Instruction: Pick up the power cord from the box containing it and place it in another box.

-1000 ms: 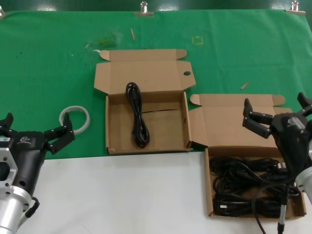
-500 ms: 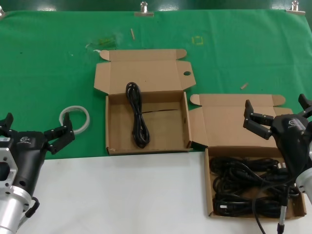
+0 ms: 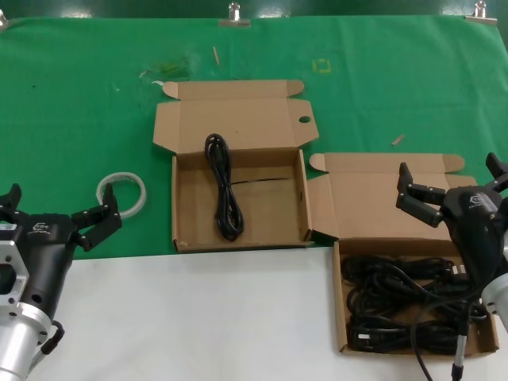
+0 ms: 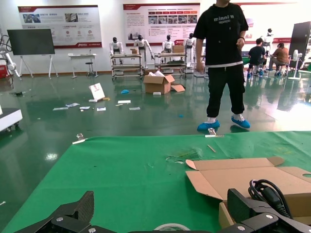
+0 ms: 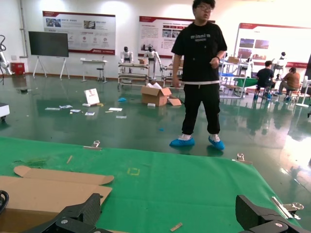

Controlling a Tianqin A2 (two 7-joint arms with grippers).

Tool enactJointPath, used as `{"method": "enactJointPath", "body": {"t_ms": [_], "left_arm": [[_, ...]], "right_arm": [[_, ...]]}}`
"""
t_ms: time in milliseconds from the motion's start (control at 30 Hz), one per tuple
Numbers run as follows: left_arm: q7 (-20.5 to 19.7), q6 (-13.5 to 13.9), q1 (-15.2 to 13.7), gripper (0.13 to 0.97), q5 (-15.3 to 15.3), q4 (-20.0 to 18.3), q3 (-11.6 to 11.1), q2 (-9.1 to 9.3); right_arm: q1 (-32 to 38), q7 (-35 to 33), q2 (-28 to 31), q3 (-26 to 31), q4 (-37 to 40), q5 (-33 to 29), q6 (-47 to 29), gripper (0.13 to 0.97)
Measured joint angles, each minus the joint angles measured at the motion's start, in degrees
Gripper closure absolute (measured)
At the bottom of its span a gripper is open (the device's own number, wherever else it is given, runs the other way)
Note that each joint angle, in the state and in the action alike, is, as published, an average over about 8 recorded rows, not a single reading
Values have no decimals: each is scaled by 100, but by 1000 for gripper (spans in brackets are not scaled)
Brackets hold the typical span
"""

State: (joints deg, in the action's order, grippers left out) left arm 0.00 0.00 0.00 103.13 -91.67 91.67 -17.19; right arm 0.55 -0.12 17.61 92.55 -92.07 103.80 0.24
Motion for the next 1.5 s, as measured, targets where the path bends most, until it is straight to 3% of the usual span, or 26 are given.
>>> {"method": "enactJointPath", "body": {"t_ms": [1500], "left_arm": [[0, 0, 0, 132, 0, 0, 0, 0]], "right_arm": [[0, 0, 0, 0, 0, 0, 0, 129]]}}
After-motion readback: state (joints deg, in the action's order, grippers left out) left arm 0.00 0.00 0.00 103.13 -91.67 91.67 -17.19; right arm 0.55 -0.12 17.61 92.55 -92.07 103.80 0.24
